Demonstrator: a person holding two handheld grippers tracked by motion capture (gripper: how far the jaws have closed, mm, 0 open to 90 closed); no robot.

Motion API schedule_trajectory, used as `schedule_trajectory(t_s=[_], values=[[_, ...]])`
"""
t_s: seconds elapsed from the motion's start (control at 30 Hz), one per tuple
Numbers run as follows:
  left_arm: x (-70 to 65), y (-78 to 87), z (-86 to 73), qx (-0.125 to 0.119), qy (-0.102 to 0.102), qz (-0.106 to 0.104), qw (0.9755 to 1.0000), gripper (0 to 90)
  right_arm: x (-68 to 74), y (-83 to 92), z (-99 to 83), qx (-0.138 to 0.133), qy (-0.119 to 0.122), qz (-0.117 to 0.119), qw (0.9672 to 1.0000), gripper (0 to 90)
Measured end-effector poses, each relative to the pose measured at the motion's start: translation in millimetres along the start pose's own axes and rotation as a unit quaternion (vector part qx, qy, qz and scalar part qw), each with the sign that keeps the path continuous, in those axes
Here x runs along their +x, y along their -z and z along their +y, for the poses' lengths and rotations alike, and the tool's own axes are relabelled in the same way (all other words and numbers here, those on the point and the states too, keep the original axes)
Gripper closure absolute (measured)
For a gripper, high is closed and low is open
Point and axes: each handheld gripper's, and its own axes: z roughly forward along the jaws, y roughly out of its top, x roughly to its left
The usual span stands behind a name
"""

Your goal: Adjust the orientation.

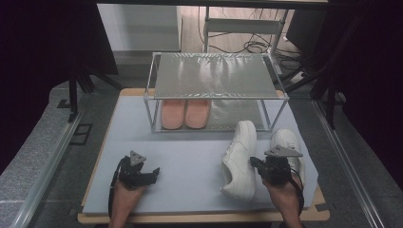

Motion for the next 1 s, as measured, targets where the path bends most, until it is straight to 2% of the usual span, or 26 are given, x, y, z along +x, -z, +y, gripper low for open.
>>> schedule_trajectory(t_s=[0.57,0.8,1.0], values=[[0.0,0.0,0.1,0.0,0.0,0.0,1.0,15.8,-12.1,7.9,-9.0,0.013,-0.009,-0.041,0.999,90.0],[0.1,-0.1,0.1,0.0,0.0,0.0,1.0,15.8,-16.3,7.5,-11.9,0.026,-0.013,-0.075,0.9968,90.0],[0.1,-0.1,0.1,0.0,0.0,0.0,1.0,15.8,-13.5,6.4,-9.5,0.025,-0.012,-0.076,0.9967,90.0]])
